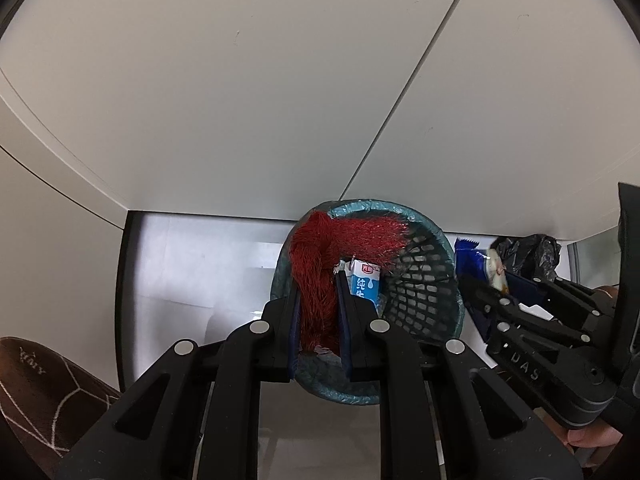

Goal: Collect trash
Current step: 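Open the right tool to drop the snack bag while the left tool releases the red net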

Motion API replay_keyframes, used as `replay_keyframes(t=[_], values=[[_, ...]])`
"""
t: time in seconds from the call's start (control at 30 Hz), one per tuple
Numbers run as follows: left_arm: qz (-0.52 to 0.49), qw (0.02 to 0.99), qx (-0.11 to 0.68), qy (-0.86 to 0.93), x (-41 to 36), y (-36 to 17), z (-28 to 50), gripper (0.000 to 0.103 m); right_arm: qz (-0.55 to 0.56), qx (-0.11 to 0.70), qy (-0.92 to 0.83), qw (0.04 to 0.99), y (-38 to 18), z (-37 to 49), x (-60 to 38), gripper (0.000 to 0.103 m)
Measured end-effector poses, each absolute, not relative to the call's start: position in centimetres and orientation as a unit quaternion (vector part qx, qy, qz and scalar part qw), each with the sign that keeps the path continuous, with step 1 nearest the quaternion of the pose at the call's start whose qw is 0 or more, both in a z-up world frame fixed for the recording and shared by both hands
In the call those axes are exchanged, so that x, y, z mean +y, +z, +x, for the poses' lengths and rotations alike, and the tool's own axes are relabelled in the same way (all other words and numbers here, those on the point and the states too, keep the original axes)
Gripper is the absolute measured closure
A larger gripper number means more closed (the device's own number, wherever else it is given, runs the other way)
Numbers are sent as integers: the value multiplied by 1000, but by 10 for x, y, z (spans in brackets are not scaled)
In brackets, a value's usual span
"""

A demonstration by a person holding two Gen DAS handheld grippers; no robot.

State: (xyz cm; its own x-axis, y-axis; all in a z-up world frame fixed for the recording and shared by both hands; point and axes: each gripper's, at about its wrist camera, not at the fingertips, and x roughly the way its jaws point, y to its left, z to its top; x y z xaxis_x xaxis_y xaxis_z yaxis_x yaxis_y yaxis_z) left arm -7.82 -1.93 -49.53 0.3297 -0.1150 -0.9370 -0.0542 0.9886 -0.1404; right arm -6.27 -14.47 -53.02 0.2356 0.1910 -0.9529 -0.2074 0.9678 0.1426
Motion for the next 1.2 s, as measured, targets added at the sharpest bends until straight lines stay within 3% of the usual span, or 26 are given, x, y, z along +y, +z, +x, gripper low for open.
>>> replay_keyframes(t=[0.7,1.2], values=[[-87,809,581,-19,-12,-499,-79,88,-29,577,96,810,-517,-66,-155,15],[-76,780,618,-55,-42,-535,-63,88,-3,555,36,831,-494,-57,-195,13]])
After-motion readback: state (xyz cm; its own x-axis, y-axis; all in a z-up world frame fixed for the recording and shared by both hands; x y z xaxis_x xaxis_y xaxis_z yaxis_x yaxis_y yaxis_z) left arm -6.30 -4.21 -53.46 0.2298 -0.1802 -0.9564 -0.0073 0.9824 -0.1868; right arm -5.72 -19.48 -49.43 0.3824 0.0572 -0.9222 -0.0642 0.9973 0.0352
